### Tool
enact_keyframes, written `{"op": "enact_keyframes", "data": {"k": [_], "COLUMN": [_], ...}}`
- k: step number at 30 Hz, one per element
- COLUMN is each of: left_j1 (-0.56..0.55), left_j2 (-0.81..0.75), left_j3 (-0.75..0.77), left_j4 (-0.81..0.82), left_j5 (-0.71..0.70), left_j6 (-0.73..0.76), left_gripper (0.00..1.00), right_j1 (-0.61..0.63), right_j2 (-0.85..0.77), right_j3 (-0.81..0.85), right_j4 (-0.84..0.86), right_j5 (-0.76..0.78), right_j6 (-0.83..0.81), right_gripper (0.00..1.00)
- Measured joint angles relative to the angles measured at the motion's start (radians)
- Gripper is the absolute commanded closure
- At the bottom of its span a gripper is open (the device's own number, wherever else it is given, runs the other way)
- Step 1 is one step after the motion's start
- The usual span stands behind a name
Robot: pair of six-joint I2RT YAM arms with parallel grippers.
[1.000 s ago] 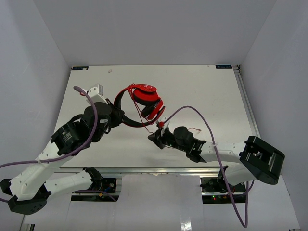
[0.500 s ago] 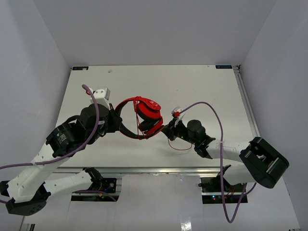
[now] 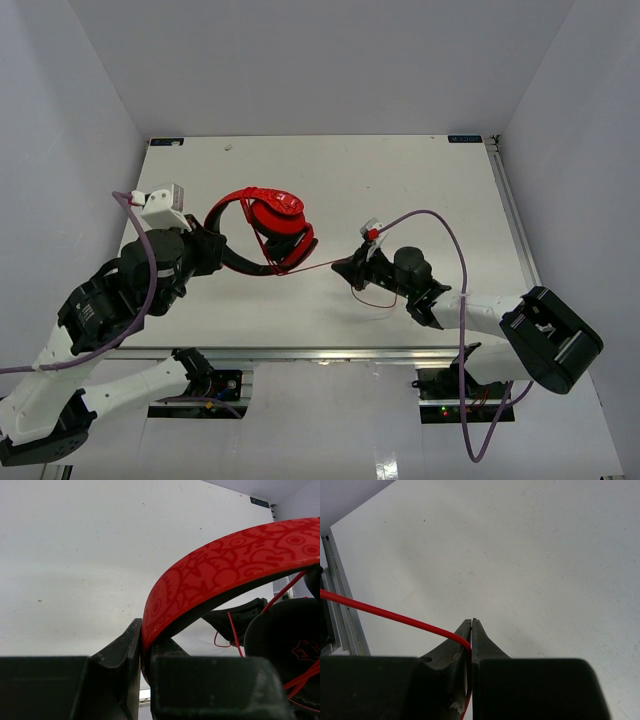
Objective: Wrap the headphones
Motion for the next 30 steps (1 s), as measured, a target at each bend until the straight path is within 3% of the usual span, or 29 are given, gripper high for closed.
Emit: {"op": "enact_keyframes", "data": {"k": [4,8,14,21,30], "left_j1": [0.001,0.002,0.001,0.002,-0.038], "left_j2": [-0.011,0.034,0.18,0.294,0.377], "left_j3": [0.0,0.0,-0.011,-0.037,-0.095], "left_j4": [0.025,0.057,0.028,-0.01,0.098], "left_j5": [0.052,0.261,0.482,0.369,0.208], "left_j6": [0.032,0.149,0.302,0.4,0.55], "left_gripper": [1.0,1.0,1.0,1.0,1.0], "right_j1": [-0.001,-0.015,-0.083,-0.123,-0.132], "right_j2": [0.0,-0.019,-0.17,-0.284,-0.209], "right_j3": [0.0,0.012,0.112,0.372,0.558], "right_j4": [0.0,-0.045,-0.306,-0.651,-0.961], "right_j5": [-0.01,-0.012,0.032,0.035,-0.058], "right_j6": [0.001,-0.001,-0.003,-0.047,-0.105], "right_gripper": [0.92,0.92,0.92,0.92,0.92]}}
